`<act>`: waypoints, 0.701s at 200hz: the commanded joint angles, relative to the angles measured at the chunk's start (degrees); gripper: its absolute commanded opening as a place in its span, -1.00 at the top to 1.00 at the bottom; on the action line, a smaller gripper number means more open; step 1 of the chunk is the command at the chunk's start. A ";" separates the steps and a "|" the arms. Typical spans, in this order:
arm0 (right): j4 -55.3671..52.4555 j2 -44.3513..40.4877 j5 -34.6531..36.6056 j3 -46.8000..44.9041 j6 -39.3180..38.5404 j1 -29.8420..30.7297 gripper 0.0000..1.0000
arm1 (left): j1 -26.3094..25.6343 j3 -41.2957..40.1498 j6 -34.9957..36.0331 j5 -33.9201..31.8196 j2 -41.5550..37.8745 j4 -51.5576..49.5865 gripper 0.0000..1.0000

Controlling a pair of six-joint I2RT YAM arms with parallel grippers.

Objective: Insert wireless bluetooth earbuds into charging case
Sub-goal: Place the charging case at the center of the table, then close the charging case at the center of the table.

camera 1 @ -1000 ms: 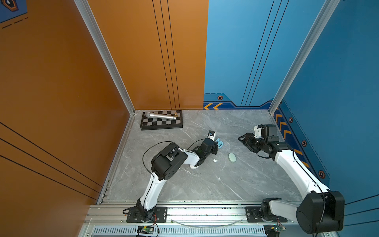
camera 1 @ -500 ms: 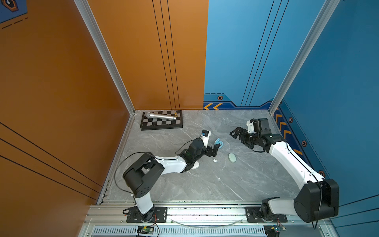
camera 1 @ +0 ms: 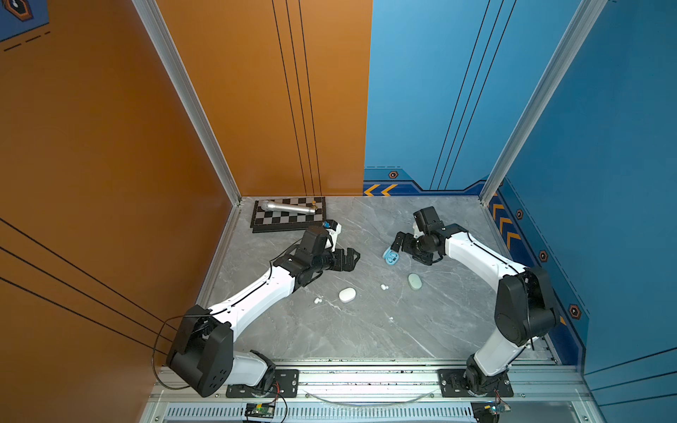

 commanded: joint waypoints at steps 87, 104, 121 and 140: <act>-1.77 14.89 8.50 10.88 8.35 4.03 -1.00 | 2.54 -4.47 2.76 6.85 -5.17 -3.04 -0.96; -1.95 15.12 9.42 10.26 8.54 3.95 -1.00 | 2.64 -5.15 2.65 6.50 -6.21 -2.69 -0.96; -1.90 14.98 9.85 9.24 9.23 3.60 -1.00 | 2.65 -5.48 2.87 6.47 -7.12 -2.39 -0.96; -1.86 14.42 10.11 8.11 9.95 3.33 -0.99 | 2.69 -6.26 3.14 6.64 -8.56 -2.01 -0.96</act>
